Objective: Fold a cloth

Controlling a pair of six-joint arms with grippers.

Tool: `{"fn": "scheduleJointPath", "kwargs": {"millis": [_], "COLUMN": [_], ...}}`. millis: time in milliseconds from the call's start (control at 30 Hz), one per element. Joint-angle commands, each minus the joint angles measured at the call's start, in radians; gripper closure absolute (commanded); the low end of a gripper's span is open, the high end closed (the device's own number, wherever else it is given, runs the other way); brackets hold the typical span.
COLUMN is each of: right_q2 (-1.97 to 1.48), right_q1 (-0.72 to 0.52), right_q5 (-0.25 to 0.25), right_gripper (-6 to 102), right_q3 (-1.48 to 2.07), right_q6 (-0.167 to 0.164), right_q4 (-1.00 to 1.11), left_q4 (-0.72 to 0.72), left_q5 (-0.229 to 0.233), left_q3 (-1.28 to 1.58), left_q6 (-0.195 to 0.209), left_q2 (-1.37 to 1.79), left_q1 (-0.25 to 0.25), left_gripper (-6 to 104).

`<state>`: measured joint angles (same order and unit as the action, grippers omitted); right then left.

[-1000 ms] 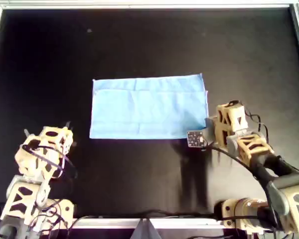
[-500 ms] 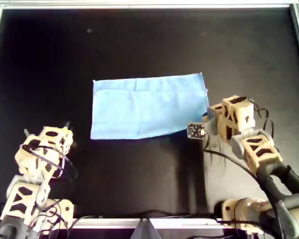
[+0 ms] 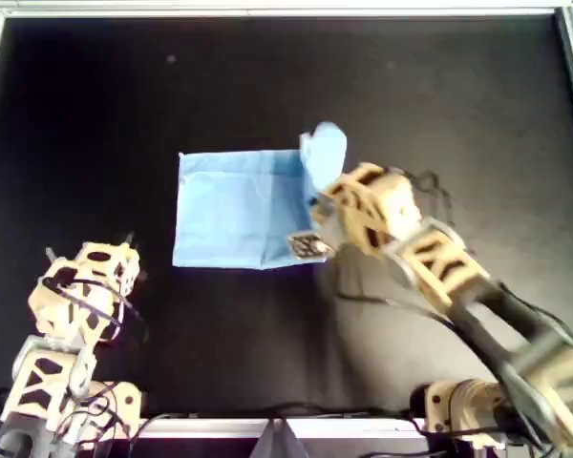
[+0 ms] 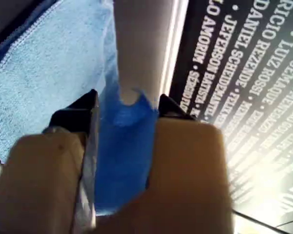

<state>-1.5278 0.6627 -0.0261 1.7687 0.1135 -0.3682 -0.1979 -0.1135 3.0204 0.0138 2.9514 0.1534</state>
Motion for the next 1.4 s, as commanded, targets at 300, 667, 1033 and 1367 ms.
{"fn": "scheduleJointPath", "kwargs": {"millis": [300, 667, 1033, 1367], "right_q2": [0.414, 0.707, 0.864, 1.005], "right_q1": [0.167, 0.245, 0.319, 0.359], "right_q5": [-0.003, -0.015, -0.018, 0.0], "right_gripper": [97, 97, 97, 93], "right_q3": [-0.612, -0.974, -1.157, -1.267], "right_q6": [-0.005, -0.012, -0.012, 0.002], "right_q4": [0.021, 0.02, 0.02, 0.021], "left_q4": [0.008, 0.006, 0.006, 0.006], "left_q5": [0.006, 0.006, 0.006, 0.006], "left_q3": [-0.012, -0.012, -0.012, -0.012], "left_q6": [-0.005, -0.005, -0.005, -0.005], "left_q2": [0.005, 0.002, 0.002, 0.002], "left_q1": [-0.011, -0.014, -0.014, -0.014], "left_gripper": [55, 55, 55, 55]}}
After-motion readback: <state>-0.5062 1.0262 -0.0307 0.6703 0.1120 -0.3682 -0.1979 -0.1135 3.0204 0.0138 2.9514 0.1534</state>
